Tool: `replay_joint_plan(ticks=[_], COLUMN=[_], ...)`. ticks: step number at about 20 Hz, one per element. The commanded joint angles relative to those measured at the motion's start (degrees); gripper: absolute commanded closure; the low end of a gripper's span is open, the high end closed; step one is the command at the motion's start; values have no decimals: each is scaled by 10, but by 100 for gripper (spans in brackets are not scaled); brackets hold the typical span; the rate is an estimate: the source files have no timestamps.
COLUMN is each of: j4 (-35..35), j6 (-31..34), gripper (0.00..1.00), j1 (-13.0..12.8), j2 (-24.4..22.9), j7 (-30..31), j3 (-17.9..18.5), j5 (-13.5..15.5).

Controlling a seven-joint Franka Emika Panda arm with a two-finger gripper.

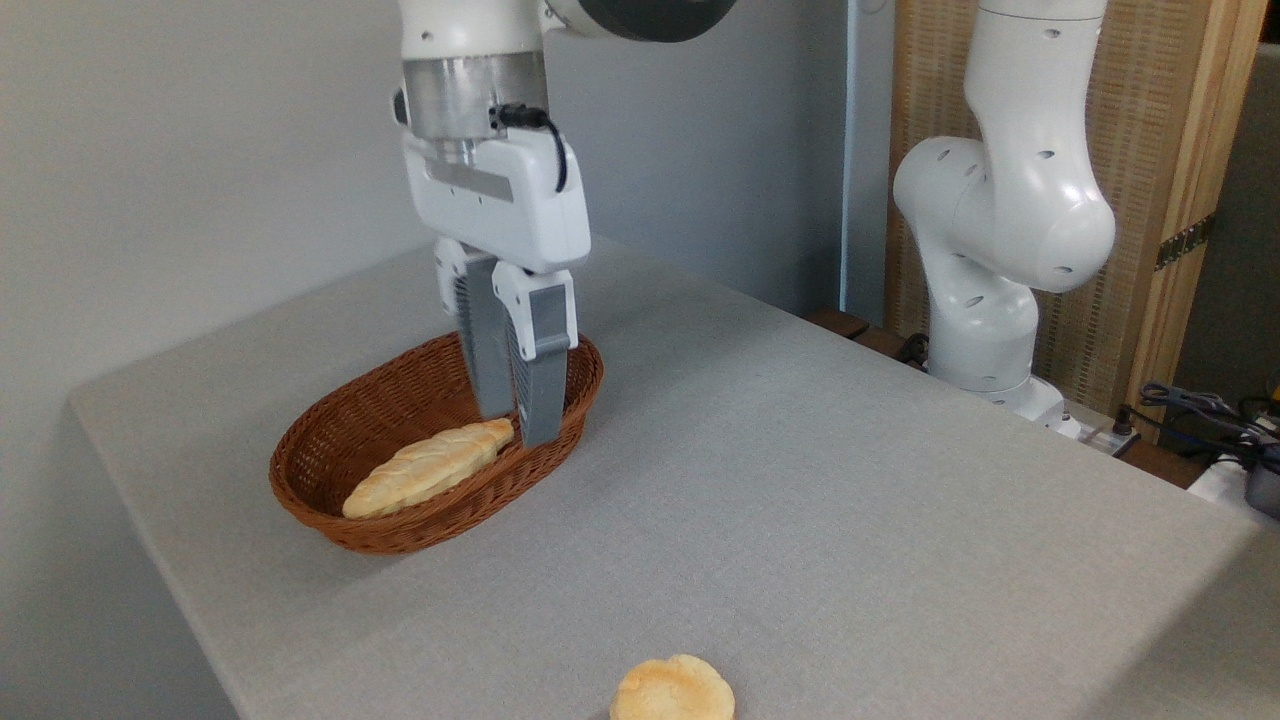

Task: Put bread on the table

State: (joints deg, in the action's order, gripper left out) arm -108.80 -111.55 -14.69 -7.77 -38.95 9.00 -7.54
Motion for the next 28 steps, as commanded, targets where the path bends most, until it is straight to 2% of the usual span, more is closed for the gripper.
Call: replay_joint_plan(ticks=[1,4,6,8,10,11,12,13,17,18,24,28], j4=[31,86,124,140,141,142,143,144,145,146,183,184], j6=[38,121,180,207,208,208,207,207,207,207,208,211], gripper=[0,0,0,0,0,0,0,0,0,0,0,0], j1=[-10,-8,-9,-10,-2,14,48,65,71,93,99,99], j2=[-1,28,47,51,52,53,52,51,53,53,69,71], j7=[75,78,77,72,66,55,44,35,38,35,37,35], j3=[19,18,14,10,-19,-40,-62,-83,-93,-95,-93,-92], j5=[67,98,107,108,104,103,106,105,99,100,97,98])
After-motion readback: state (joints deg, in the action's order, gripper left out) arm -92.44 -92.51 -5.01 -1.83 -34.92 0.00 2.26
